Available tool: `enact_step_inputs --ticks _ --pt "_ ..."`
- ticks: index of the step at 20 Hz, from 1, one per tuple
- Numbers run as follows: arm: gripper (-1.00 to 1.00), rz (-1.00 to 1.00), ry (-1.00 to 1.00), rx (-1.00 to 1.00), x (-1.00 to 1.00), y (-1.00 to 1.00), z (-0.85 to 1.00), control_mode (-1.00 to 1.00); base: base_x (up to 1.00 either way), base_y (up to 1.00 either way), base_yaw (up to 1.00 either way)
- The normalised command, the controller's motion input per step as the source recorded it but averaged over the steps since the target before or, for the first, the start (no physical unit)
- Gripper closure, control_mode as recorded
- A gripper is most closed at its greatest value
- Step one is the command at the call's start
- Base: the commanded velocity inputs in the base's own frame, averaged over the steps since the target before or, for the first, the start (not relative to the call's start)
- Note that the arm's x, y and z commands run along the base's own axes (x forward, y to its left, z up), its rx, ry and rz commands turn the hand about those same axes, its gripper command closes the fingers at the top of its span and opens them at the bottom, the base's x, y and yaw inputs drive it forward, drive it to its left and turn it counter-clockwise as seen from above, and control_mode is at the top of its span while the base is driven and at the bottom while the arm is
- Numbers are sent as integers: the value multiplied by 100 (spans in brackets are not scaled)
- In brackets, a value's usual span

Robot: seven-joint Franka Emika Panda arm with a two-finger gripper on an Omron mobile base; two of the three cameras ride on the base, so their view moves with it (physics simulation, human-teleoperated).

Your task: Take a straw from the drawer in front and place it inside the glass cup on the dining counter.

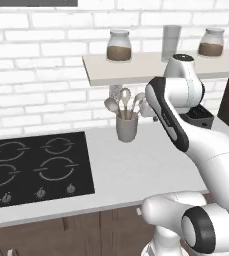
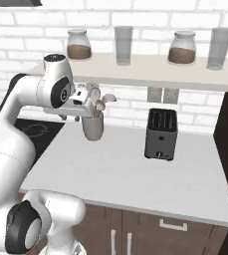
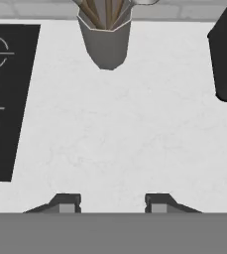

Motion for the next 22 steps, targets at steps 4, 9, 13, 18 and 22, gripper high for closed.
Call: enact_step_inputs --ticks 4,9,13,18,22 --pt "-100 0 0 0 0 0 0 100 -9 0 0" --pt "-100 0 0 0 0 0 0 100 -91 10 0" --pt "-100 0 0 0 0 0 0 100 -85 34 -4" --pt "-100 0 0 0 0 0 0 100 -1 80 -46" --pt "-100 0 0 0 0 0 0 100 18 77 -59"
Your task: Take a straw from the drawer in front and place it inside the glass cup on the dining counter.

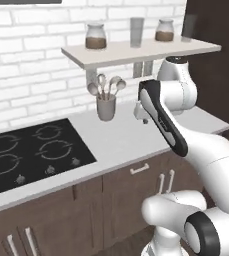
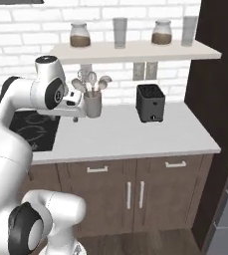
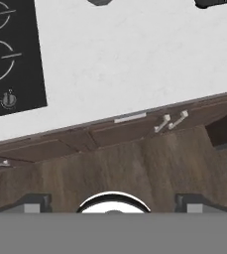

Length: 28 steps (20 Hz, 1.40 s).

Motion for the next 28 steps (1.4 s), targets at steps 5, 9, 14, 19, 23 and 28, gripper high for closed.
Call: enact_step_inputs --ticks 5,9,14,19,23,28 --pt "-100 0 0 0 0 0 0 100 20 94 -53" --pt "-100 0 0 0 0 0 0 100 27 89 -53" --pt "-100 0 0 0 0 0 0 100 20 58 -54" --pt "-100 0 0 0 0 0 0 100 11 18 -51" --pt "-100 0 0 0 0 0 0 100 0 31 -41" --pt "-100 -14 0 16 -7 7 -3 -100 -8 25 -22"
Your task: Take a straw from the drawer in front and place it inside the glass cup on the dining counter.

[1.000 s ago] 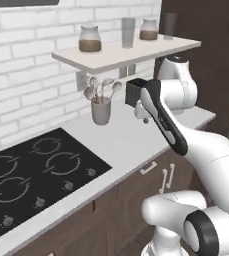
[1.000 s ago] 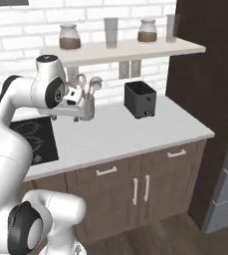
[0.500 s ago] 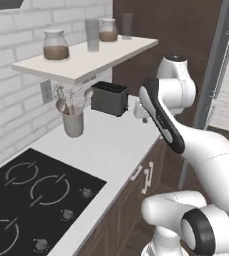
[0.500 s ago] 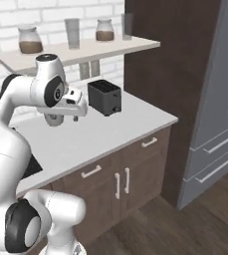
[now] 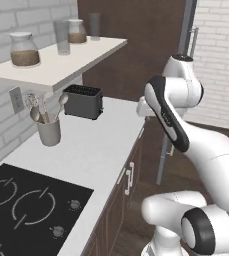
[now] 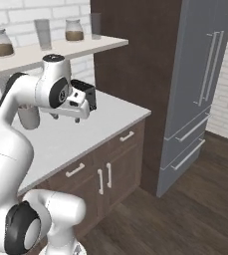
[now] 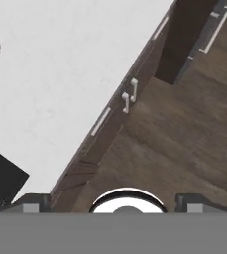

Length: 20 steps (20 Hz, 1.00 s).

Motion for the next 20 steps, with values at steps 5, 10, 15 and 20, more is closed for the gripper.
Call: enact_step_inputs --ticks 5,10,15,20 --pt "-100 -22 -3 58 -33 -75 -26 -100 0 0 0" --pt "-100 -6 -10 66 -39 -100 -71 -100 0 0 0" --pt "-100 0 -6 57 1 -63 -100 -100 0 0 0" --pt "-100 5 0 36 44 -1 -100 -100 0 0 0"
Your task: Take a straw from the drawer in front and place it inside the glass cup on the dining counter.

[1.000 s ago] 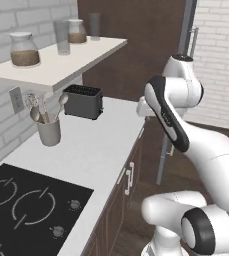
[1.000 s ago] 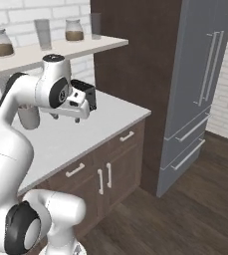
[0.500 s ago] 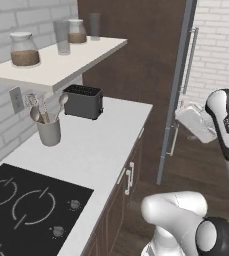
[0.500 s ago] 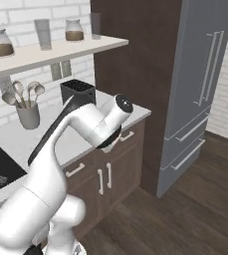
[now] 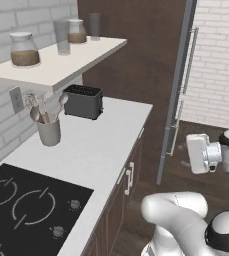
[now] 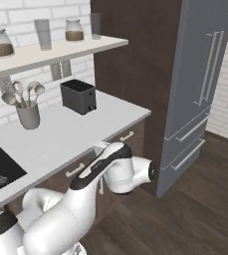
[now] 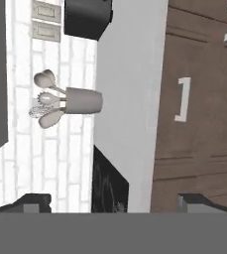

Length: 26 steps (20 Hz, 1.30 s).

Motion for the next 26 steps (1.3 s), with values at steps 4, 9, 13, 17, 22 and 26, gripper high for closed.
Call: enact_step_inputs --ticks 4,9,13,17,22,26 --pt "-100 14 -4 16 72 15 -95 -100 0 0 0" --pt "-100 16 -2 1 61 42 -95 -100 0 0 0" --pt "-100 14 -7 0 26 71 -87 -100 0 0 0" --pt "-100 9 -13 0 15 57 -58 -100 0 0 0" --pt "-100 1 -17 0 24 23 -43 -100 0 0 0" --pt "-100 0 -16 0 56 0 -27 -100 0 0 0"
